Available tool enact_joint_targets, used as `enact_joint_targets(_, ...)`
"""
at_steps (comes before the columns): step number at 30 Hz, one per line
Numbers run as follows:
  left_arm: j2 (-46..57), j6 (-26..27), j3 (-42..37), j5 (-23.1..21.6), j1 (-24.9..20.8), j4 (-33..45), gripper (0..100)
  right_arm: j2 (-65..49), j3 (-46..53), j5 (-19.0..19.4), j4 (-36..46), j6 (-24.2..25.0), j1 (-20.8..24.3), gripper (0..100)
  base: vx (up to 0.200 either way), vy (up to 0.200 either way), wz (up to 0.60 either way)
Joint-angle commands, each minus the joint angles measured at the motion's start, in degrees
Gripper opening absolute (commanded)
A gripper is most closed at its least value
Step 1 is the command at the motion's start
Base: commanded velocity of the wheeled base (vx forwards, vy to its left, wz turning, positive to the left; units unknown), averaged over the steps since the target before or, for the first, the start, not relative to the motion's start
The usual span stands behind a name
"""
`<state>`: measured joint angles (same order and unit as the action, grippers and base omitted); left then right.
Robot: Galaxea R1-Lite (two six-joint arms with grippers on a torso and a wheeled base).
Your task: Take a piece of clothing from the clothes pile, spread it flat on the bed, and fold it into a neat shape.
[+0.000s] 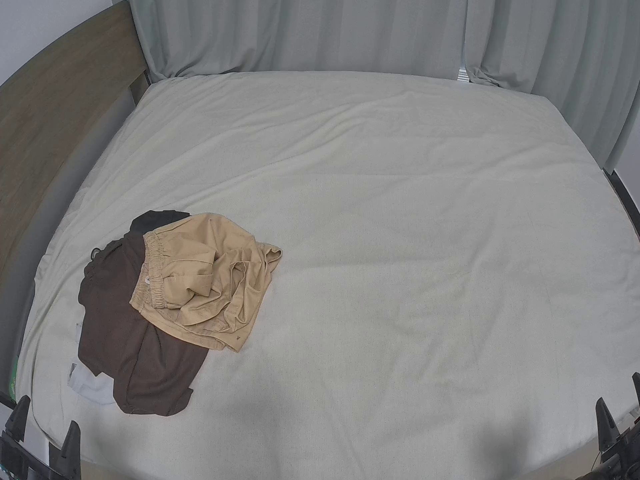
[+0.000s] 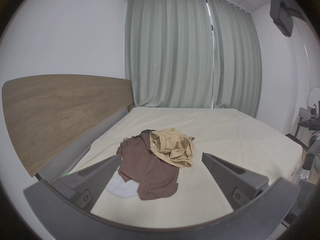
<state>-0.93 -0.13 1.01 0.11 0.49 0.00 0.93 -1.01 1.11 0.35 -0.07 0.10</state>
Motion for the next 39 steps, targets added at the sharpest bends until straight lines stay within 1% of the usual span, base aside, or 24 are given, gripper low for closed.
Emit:
enact_joint_targets(1,0.84,0.22,-1.01,-0.02,0.04,0.0,100,-0.93,0.92,0.03,0.0,-0.19,-0.01,100,0.0,0.0,0.0)
enact_joint_targets(33,0.84,0.22,-1.01,-0.55,0.04,-0.35,100,-0.93,0.92,-0.05,-0.09,-0.28,0.08,100,0.0,0.0,0.0)
enact_joint_targets(35,0.84,0.13,-1.01,-0.99,0.04,-1.23,100,-0.93,0.92,-0.05,-0.09,-0.19,0.08,100,0.0,0.0,0.0)
enact_joint_targets(37,0.84,-0.74,2.33,-1.25,0.13,-3.43,100,-0.93,0.92,-0.05,-0.09,-0.19,0.08,100,0.0,0.0,0.0)
enact_joint_targets(39,-1.18,-1.01,8.39,-2.22,0.39,-4.04,100,-0.93,0.92,-0.05,-0.09,-0.28,0.08,100,0.0,0.0,0.0)
